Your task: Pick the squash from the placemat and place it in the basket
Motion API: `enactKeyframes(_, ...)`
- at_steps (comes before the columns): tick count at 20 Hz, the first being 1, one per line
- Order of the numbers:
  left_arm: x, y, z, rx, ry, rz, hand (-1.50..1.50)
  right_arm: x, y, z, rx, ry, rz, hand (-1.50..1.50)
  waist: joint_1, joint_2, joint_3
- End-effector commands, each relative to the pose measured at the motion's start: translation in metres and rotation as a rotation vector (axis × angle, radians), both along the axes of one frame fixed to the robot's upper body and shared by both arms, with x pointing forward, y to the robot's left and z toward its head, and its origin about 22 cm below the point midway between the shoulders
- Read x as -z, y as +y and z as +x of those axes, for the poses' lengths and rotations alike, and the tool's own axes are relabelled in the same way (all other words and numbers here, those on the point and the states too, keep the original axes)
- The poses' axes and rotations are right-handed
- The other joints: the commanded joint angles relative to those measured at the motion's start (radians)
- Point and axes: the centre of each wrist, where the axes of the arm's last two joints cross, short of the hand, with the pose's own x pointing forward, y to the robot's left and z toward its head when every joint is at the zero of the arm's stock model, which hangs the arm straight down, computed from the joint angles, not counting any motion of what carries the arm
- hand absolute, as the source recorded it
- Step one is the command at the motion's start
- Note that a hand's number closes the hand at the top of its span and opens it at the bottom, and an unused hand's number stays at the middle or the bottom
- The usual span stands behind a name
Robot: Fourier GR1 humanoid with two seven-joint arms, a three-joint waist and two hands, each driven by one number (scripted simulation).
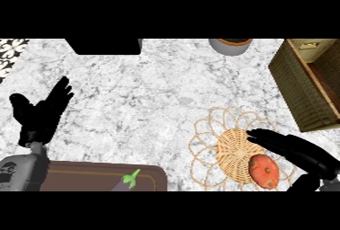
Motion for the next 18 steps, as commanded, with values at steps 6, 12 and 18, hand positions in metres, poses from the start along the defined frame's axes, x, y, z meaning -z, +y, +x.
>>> enactKeyframes(6,-0.007,0.001,-0.001,0.005,-0.014,-0.010,0.00,0.027,0.021,-0.006,-0.074,-0.023,-0.063,1.50,0.002,0.000,0.000)
enactKeyframes(12,-0.026,0.011,-0.001,0.010,0.004,0.014,0.00,0.030,0.013,-0.002,-0.111,-0.062,-0.104,1.50,0.003,-0.001,0.000)
enactKeyframes(18,-0.020,0.009,0.001,0.011,-0.019,0.016,0.00,0.051,0.039,-0.007,-0.130,-0.065,-0.129,1.50,0.004,0.000,0.000)
